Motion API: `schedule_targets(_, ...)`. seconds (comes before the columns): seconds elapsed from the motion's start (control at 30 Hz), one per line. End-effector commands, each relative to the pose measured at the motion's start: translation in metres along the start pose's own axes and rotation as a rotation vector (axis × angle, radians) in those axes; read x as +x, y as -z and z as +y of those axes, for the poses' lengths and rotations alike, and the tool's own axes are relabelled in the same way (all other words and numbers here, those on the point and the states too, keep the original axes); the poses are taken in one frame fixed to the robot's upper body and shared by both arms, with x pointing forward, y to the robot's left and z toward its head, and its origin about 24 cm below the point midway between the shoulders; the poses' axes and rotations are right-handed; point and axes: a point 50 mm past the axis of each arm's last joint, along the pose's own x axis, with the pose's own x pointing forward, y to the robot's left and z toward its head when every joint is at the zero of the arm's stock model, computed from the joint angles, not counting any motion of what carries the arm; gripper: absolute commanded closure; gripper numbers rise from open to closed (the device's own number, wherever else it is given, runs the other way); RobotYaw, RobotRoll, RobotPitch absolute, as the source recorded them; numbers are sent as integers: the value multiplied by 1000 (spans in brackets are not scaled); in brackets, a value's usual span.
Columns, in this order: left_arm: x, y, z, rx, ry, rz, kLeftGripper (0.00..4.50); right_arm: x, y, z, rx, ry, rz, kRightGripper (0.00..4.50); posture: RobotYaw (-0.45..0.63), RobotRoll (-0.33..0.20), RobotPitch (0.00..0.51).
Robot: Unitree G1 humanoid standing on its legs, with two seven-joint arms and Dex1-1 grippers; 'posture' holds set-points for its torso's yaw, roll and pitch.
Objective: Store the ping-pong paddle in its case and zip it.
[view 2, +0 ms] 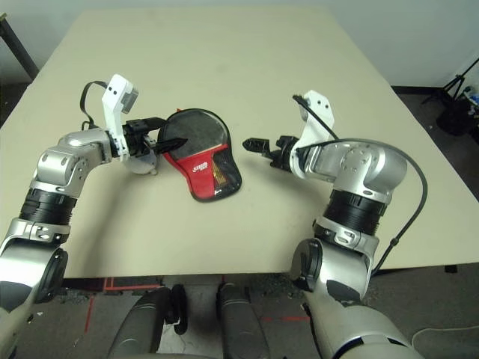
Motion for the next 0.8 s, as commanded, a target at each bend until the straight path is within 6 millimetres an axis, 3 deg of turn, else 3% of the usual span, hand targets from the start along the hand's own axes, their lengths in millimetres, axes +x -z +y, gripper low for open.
schedule_targets(0.03, -6, 3, 2, 4, -3, 10, 0, 2, 12, 6, -9, -64, 45, 36, -82, 0, 183)
schedule_targets(0.47, -11, 5, 6, -10, -31, 9, 0, 10, 40, 6, 30, -87, 150, 36, -75, 0, 189)
schedule_targets(0.8, -6, 4, 2, -23, -30, -4, 0, 34, 55, 28, 63, -156, 217, 36, -81, 0, 192)
